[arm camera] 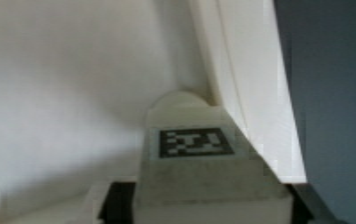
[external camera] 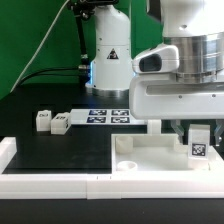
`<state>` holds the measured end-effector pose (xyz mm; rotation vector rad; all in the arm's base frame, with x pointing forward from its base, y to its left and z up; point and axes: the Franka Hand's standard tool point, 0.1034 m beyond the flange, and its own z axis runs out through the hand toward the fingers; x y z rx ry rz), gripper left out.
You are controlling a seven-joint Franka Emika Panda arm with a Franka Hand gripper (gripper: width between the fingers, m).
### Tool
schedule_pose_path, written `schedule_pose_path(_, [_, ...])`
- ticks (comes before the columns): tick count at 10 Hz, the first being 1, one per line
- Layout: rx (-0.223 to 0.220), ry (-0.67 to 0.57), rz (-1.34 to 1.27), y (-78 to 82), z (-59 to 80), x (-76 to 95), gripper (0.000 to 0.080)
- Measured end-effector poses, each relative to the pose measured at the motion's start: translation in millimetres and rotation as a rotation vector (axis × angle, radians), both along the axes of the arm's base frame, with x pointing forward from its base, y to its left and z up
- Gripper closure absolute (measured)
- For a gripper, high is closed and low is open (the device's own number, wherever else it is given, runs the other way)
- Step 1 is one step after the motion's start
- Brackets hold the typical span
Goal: Assemble one leg
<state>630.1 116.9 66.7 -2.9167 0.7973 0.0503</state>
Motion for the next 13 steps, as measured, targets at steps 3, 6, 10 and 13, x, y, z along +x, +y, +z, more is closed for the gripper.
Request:
schedule_pose_path(3, [0.021,0.057,-0.414,-1.4,-0.3,-0.3,0.0508])
schedule_pose_path(6, [0.019,0.102,-0.76,1.1,-0.5,-0.8,0.0508])
schedule_pose_path(10, [0.02,0.089,-0.65,2.3,2.0,1.3,0.0321])
schedule_pose_path(13, [0.023,0.03,-0.243,5.5,4.2,3.3,0.0185])
